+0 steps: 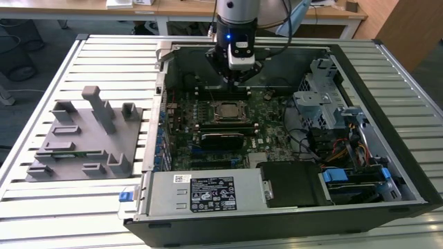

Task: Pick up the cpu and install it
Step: 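Install the first cpu locking lever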

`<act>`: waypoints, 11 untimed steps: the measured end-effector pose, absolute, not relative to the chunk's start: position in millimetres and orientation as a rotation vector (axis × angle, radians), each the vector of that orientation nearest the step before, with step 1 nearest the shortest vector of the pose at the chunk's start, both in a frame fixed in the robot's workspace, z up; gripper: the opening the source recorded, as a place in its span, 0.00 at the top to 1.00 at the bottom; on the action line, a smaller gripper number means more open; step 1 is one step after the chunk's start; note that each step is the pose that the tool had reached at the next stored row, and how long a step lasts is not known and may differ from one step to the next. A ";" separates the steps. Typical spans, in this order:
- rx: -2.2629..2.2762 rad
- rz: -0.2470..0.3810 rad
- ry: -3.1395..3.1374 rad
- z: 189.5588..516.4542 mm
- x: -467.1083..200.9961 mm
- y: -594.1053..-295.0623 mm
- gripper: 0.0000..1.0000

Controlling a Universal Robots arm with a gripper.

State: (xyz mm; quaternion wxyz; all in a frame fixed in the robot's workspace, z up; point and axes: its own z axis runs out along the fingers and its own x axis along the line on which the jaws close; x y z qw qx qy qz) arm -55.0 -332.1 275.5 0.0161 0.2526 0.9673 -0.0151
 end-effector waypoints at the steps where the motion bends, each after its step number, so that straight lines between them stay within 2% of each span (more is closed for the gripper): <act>1: 0.756 -0.047 3.015 275.3 -55.0 -332.1 0.89; 11: 0.680 -0.046 3.033 274.4 -81.3 -332.1 0.89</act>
